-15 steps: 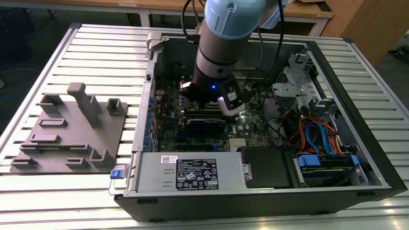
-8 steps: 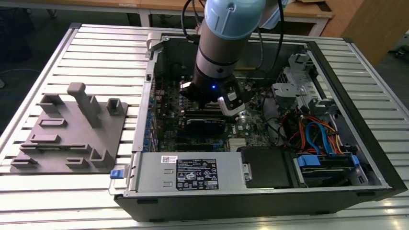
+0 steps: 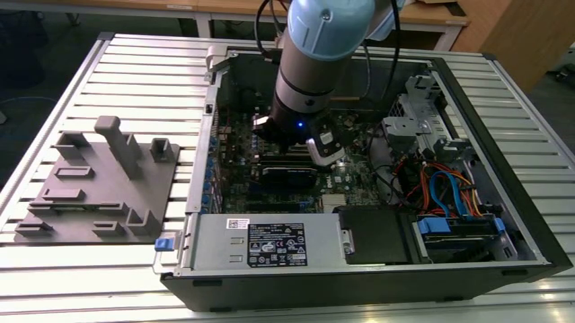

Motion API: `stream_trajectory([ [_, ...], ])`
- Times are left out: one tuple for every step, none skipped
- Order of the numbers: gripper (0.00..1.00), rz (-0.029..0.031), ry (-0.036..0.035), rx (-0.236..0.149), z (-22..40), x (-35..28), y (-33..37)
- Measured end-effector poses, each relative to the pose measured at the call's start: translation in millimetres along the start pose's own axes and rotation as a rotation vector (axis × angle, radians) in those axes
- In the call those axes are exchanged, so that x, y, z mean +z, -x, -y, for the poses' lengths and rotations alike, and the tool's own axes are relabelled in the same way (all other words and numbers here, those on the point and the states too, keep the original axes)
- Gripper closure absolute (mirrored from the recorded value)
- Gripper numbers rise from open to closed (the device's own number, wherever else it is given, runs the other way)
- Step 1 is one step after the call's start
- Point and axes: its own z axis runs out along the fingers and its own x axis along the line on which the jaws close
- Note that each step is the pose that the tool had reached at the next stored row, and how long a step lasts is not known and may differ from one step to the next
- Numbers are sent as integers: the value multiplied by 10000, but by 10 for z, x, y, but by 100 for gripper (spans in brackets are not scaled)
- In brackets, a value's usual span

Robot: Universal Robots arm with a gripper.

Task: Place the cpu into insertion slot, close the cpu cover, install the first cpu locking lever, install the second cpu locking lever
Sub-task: 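Install the second cpu locking lever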

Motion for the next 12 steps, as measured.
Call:
stream_trajectory([
  [90,0,19,-2,8,-2,-1],
  [90,1,39,-3,15,-3,-3],
  [90,1,53,-3,20,-4,-6],
  [90,0,70,-3,25,-5,-9],
  [90,1,87,-3,29,-6,-9],
  [90,1,101,-3,34,-6,-9],
  [90,4,116,4,42,-6,-9],
  [90,8,131,19,49,-5,-9],
  [90,13,144,44,56,-4,-9],
  [90,26,164,86,59,3,-9],
  [90,40,190,138,61,8,-8],
  [90,58,219,202,62,13,-8],
])
